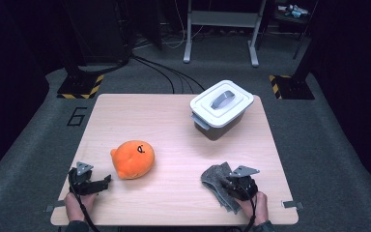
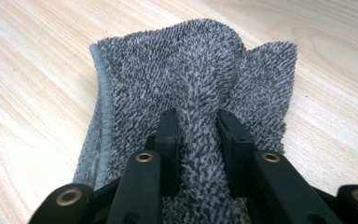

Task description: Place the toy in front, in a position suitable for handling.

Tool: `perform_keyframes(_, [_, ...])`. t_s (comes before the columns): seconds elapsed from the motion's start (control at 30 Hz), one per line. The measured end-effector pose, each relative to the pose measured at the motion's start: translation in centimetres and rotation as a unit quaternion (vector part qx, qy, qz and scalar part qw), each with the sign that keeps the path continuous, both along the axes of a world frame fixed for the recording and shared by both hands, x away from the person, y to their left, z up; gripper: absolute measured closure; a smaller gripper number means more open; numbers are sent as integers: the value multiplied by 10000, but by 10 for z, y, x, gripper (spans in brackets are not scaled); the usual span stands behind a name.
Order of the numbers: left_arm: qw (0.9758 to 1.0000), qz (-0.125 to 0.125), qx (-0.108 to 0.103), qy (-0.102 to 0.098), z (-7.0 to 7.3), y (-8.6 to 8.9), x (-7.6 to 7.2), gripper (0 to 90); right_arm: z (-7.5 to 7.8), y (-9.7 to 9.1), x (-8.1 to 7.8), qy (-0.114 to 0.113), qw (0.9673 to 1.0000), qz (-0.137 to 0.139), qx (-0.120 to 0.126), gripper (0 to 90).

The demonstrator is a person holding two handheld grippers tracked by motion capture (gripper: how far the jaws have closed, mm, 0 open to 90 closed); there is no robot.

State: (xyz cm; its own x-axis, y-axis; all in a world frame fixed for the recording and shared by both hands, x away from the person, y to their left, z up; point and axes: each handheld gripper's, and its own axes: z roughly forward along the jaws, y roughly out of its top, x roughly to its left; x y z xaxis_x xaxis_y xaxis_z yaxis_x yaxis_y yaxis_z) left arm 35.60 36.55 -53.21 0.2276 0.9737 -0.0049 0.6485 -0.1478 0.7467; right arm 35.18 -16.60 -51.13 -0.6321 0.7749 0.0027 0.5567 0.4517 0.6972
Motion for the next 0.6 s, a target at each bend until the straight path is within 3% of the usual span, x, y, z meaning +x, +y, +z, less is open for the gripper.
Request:
perform_keyframes(0.37, [10000,4,2,-2,0,0,0,110,11,-6,1,-103,9998,-105,159,735])
perform_keyframes(0.6, [10000,2,9,2,0,0,0,110,26,-11,1,-307,9992,-155,187,736])
